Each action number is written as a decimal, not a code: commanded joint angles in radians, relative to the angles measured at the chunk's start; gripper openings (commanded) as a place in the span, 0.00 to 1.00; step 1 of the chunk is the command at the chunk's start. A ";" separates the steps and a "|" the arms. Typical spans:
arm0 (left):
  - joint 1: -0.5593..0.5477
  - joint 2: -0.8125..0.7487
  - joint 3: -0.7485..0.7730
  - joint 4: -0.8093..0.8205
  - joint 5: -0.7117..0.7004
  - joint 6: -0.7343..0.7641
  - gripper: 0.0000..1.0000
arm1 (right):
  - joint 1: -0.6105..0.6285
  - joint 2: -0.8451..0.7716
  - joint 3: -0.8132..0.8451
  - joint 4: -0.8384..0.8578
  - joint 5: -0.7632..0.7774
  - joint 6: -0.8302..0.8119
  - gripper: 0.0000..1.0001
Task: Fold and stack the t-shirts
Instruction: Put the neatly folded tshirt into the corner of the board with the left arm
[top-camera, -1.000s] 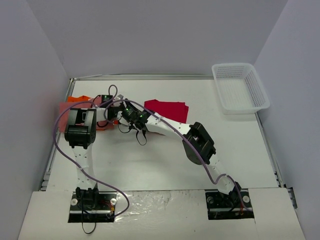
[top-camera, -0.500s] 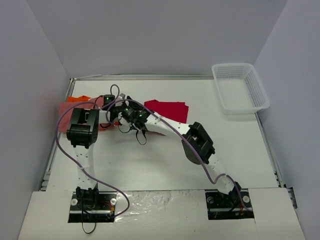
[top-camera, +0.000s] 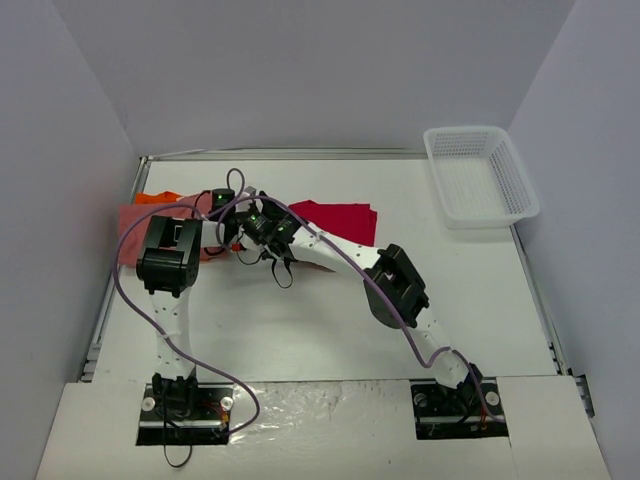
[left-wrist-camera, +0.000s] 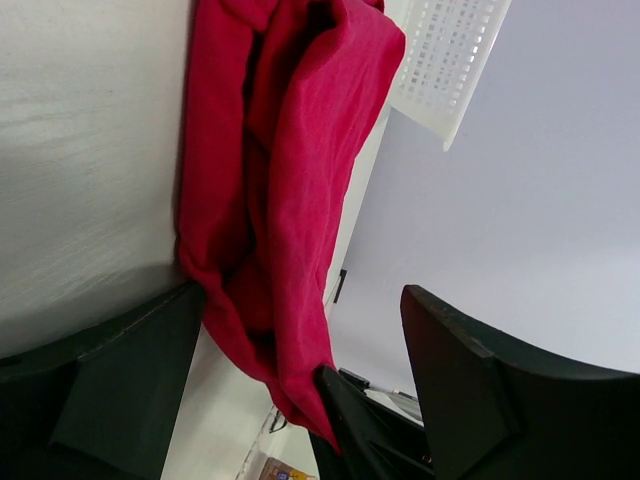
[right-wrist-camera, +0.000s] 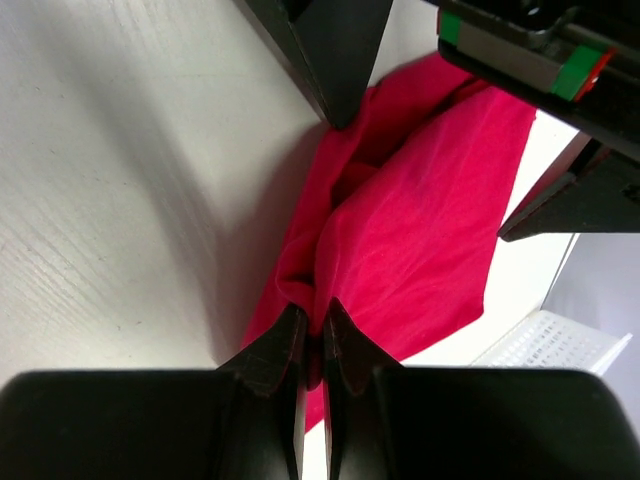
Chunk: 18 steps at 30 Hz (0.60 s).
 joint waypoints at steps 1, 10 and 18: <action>-0.055 0.015 0.029 -0.042 0.013 0.013 0.79 | 0.015 -0.009 0.071 0.036 0.020 0.004 0.00; -0.070 0.012 0.052 -0.148 0.004 0.093 0.79 | 0.014 -0.021 0.096 0.023 0.042 -0.005 0.00; -0.092 0.018 0.074 -0.192 0.001 0.123 0.80 | 0.006 -0.027 0.116 0.017 0.057 -0.008 0.00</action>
